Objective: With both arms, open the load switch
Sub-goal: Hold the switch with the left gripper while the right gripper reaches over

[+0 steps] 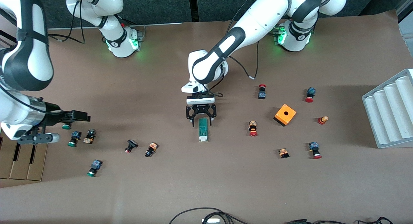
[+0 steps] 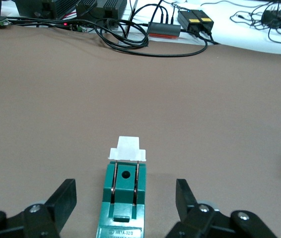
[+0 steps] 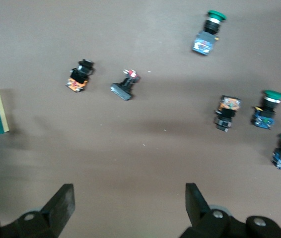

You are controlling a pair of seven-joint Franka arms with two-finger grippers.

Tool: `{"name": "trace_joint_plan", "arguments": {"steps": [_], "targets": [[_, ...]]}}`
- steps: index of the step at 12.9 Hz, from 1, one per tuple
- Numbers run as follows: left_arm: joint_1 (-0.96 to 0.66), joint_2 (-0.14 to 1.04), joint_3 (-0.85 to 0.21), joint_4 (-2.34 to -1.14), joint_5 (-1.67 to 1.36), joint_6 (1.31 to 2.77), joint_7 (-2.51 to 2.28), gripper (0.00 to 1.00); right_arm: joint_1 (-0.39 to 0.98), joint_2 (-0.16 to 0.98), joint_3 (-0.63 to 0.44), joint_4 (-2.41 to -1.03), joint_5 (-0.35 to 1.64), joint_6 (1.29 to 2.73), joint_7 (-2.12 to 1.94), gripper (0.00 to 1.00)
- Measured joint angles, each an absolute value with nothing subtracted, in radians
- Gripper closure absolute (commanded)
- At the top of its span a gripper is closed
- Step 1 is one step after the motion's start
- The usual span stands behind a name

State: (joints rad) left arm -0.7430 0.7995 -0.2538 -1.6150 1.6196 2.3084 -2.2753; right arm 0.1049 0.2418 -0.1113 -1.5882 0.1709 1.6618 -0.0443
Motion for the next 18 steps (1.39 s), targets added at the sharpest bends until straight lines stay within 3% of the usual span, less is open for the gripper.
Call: {"name": "trace_joint_plan", "arguments": {"steps": [9, 14, 18], "targets": [[-0.784, 0.895, -0.254, -1.615, 1.837, 2.194, -2.49, 0.21, 0.255, 0.304, -0.097, -1.587, 0.229, 1.771, -0.071, 0.01], [-0.837, 0.918, -0.254, -1.623, 1.843, 2.094, -2.5, 0.24, 0.26, 0.326, -0.056, -1.587, 0.274, 1.829, -0.194, 0.01], [-0.842, 0.923, -0.25, -1.639, 1.847, 2.082, -2.503, 0.27, 0.359, 0.347, -0.047, -1.574, 0.247, 1.886, -0.314, 0.01]]}}
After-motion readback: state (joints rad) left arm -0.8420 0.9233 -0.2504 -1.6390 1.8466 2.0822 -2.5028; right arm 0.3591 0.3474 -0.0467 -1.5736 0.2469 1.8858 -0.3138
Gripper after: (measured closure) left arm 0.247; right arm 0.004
